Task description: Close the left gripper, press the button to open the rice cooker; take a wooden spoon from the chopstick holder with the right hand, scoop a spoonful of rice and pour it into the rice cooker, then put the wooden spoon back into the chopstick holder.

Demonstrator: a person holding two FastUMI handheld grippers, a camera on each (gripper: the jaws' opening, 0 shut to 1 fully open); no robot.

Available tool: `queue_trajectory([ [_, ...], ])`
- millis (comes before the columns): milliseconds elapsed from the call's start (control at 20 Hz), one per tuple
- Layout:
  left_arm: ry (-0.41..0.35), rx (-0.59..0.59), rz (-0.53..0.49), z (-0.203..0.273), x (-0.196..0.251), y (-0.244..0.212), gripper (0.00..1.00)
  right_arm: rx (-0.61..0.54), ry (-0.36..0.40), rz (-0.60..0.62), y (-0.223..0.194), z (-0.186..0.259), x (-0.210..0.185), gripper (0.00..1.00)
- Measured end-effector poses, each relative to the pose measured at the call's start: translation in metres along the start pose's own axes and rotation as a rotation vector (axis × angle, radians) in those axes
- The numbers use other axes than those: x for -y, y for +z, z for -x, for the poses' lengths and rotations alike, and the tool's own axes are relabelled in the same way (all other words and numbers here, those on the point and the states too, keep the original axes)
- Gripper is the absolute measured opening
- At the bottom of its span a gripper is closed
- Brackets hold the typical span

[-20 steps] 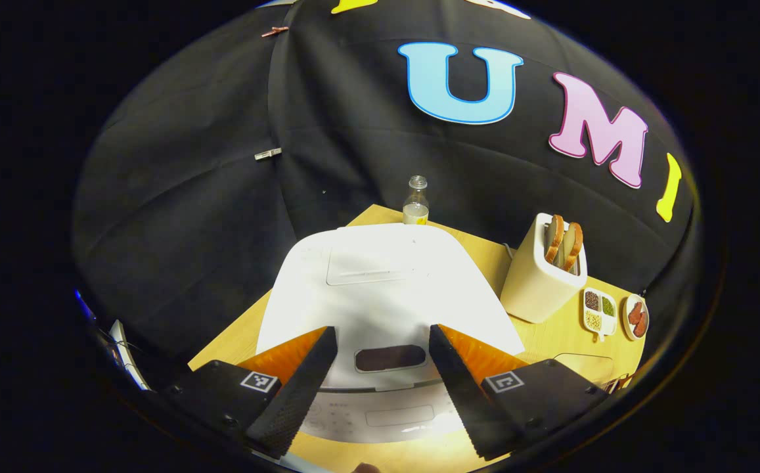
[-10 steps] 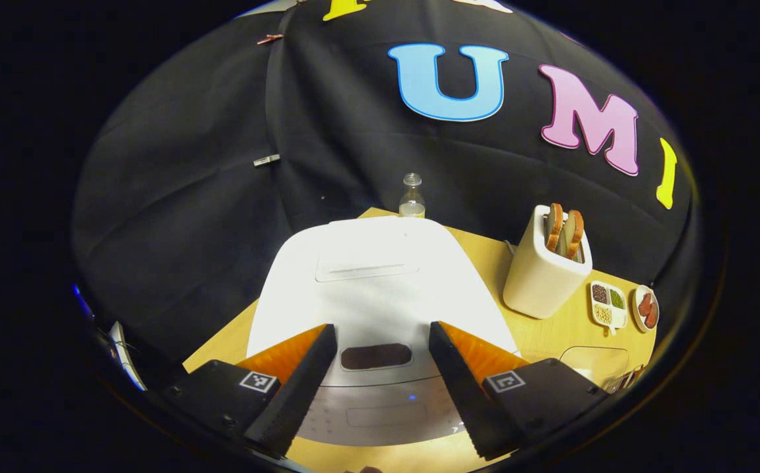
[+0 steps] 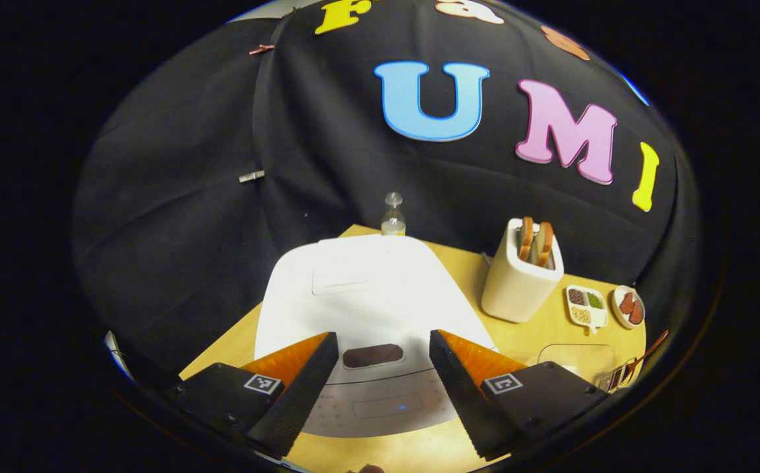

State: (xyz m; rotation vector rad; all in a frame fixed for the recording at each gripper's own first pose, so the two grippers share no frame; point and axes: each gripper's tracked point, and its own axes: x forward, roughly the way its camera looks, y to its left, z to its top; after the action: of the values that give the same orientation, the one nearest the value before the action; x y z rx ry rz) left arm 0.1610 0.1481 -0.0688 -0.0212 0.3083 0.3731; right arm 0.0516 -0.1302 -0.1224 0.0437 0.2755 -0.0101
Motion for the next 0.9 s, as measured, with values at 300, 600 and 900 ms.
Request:
queue_trajectory([
  [300, -0.149, 0.294, -0.125, 0.111, 0.018, 0.071, 0.96, 0.156, -0.043, 0.046, 0.061, 0.037, -0.033, 0.99],
  [600, -0.352, 0.389, -0.070, 0.220, 0.045, 0.064, 0.96, 0.290, -0.054, 0.056, 0.109, 0.095, -0.065, 0.98],
  [900, -0.380, 0.365, -0.107, 0.241, 0.030, 0.009, 0.96, 0.272, -0.091, 0.087, 0.075, 0.144, -0.076, 0.98],
])
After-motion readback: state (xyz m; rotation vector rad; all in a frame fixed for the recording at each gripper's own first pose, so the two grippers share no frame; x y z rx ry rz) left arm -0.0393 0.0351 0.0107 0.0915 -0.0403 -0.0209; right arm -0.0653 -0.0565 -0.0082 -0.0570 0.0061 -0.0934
